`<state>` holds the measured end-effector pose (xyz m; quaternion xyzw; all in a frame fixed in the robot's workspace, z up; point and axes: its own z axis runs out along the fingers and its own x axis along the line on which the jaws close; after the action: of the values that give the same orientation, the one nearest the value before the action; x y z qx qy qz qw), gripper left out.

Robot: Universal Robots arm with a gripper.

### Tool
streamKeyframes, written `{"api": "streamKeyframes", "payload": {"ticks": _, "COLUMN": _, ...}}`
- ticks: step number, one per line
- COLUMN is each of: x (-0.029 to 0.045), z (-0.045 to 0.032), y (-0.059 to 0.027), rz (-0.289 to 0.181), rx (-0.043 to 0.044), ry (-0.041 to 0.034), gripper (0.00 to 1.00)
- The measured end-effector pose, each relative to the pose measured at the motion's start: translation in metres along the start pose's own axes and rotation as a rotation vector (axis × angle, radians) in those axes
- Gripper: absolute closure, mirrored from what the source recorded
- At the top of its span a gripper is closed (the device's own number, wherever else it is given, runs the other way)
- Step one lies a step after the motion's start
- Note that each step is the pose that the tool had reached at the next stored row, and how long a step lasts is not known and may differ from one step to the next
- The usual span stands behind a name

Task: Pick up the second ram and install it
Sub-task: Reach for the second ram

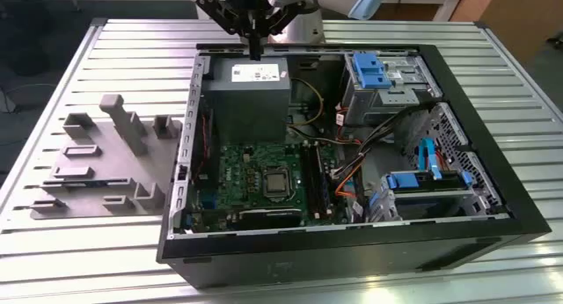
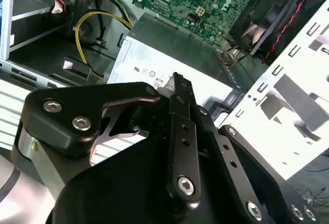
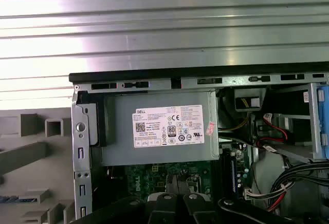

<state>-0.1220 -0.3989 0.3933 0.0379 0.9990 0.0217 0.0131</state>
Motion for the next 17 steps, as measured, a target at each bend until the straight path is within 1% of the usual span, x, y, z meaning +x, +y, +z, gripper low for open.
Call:
{"api": "streamKeyframes", "payload": {"ticks": 12, "x": 0.0002, "z": 0.0000, "y": 0.0000, "rz": 0.000, "rx": 0.0000, "ry": 0.0000, "gripper": 0.89}}
{"api": "streamKeyframes", "payload": {"ticks": 17, "x": 0.0042, "z": -0.0001, "y": -0.0003, "rz": 0.000, "rx": 0.0000, "ry": -0.0009, "gripper": 0.89}}
